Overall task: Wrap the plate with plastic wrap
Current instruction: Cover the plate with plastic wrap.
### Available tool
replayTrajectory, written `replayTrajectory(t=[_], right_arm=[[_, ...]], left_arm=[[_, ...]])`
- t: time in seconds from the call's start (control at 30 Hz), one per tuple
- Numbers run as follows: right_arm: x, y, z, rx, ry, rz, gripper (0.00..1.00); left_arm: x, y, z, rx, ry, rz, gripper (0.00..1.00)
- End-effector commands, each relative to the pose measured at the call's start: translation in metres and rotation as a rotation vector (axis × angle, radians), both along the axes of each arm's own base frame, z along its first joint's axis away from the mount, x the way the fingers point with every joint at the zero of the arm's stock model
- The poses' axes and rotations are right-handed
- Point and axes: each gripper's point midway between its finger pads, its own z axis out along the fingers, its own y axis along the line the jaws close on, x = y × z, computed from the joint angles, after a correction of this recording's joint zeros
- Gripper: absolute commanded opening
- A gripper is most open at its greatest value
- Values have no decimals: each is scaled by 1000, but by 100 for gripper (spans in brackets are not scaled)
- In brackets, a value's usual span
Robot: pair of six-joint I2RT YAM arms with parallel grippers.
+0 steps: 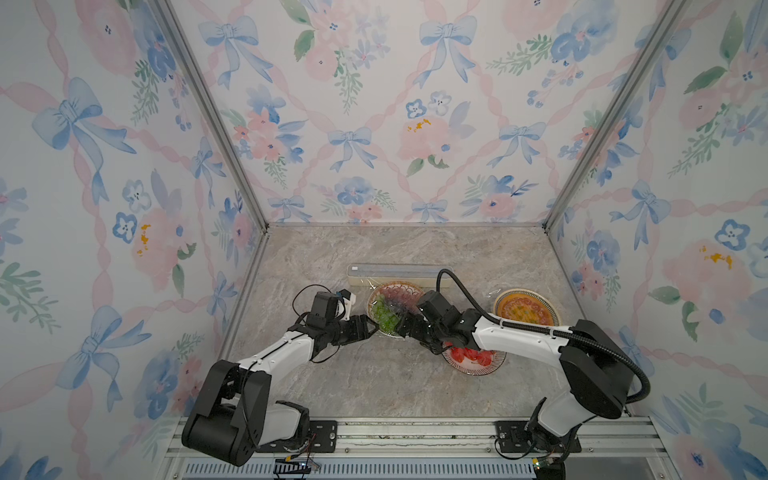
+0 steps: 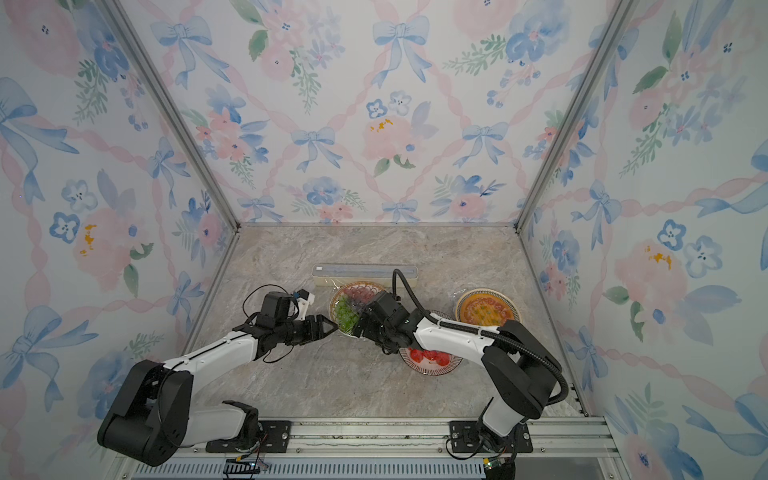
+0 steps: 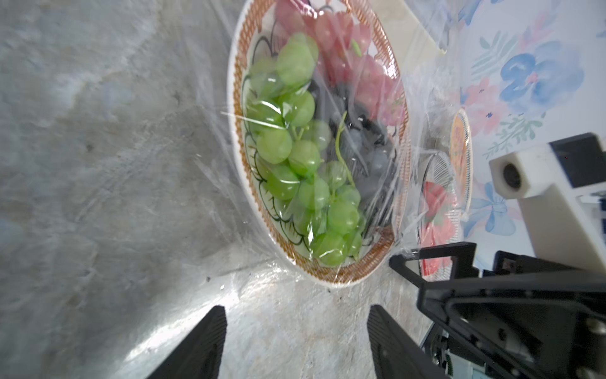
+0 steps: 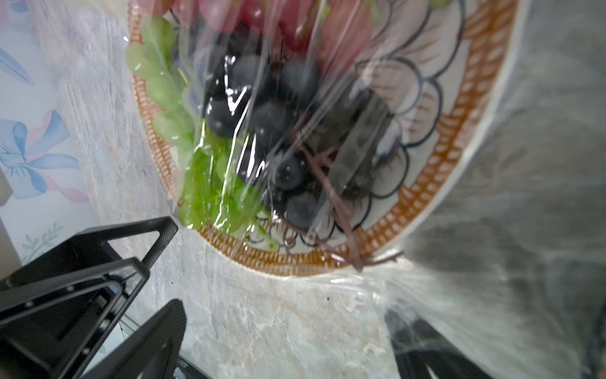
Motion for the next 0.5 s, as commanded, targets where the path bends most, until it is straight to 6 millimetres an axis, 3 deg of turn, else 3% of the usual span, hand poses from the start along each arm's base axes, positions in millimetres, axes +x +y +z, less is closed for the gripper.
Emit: replayTrajectory(t=[0.0, 0.2, 0.47], right_arm=[[22, 9, 4, -1, -49, 5, 97], [30, 2, -7, -80, -63, 35, 97], [3, -35, -23, -183, -8, 33, 97]], left_arm=[[12, -7, 8, -81, -23, 23, 71], [15, -12, 5, -120, -18, 23, 71], [16, -9, -5, -114, -2, 62, 71]])
